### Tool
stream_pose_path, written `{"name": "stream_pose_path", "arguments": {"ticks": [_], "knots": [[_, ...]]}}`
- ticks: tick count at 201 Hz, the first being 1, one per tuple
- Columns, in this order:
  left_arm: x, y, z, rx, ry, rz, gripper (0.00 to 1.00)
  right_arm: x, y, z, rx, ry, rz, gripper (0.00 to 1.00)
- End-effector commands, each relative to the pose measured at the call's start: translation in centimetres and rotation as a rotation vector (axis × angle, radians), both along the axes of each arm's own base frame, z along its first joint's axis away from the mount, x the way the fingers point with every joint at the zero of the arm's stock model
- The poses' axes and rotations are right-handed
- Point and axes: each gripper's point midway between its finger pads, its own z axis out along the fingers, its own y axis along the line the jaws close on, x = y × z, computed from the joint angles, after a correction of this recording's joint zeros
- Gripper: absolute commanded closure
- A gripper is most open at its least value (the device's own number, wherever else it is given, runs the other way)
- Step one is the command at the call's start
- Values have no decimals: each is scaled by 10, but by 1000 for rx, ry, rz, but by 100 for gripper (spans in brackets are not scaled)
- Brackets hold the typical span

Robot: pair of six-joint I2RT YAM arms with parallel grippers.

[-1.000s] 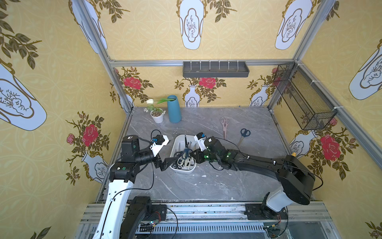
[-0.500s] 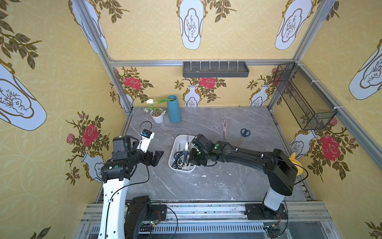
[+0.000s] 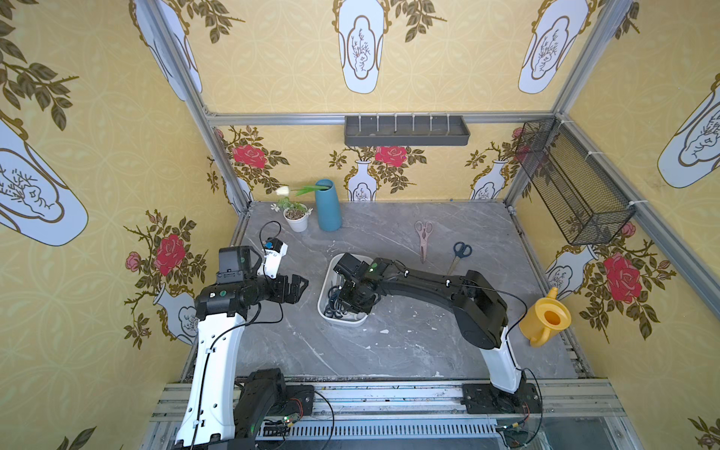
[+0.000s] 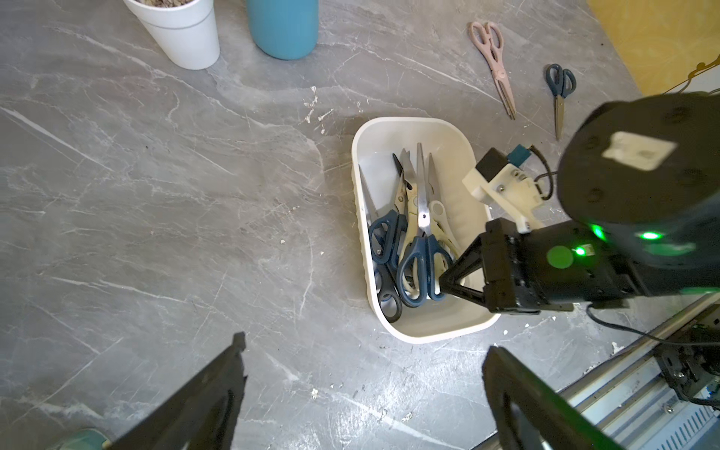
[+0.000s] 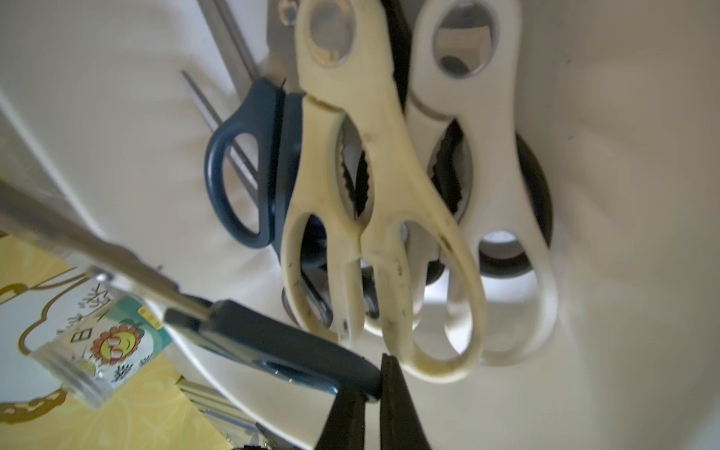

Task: Put the scissors into the storage box
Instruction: Place the scissors in the storage box, then pick up the scissors from the center of the board.

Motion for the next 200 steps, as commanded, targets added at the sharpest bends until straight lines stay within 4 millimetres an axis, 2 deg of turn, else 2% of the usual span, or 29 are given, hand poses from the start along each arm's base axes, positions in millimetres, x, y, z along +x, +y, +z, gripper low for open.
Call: {"name": "stream_pose_path", "arguments": {"ticks": [1,34,58,70,88,112,128,145,164,177,200], "knots": [[-2,-1,0,-10,2,-2,0,6,-7,-5,-60,-16,-42,87],[-3,-3,2,-11,-7,-18,0,10,-1,3,-71,-52,-53,73],[-5,-3,1,4,-14,-30,0,17,5,21,-41,-101,-59,63],[-6,-3,-1,7,-6,-33,0,22,9,37,-14,-136,-60,62],[-8,-4,-3,3,5,-35,0,29,15,73,44,-213,-53,61],[-6,-3,-8,-16,38,-12,0,34,5,121,91,-321,-29,58],[-3,-1,-11,-30,73,17,0,37,-24,141,42,-390,-27,55],[0,-1,-15,-51,111,35,0,47,-77,153,-61,-441,-49,50],[3,2,-19,-45,129,45,0,67,-137,150,-106,-422,-74,46],[4,6,-24,-45,147,60,0,81,-172,140,-109,-395,-83,46],[8,14,-33,-54,196,90,0,117,-238,135,-103,-409,-101,43]]}}
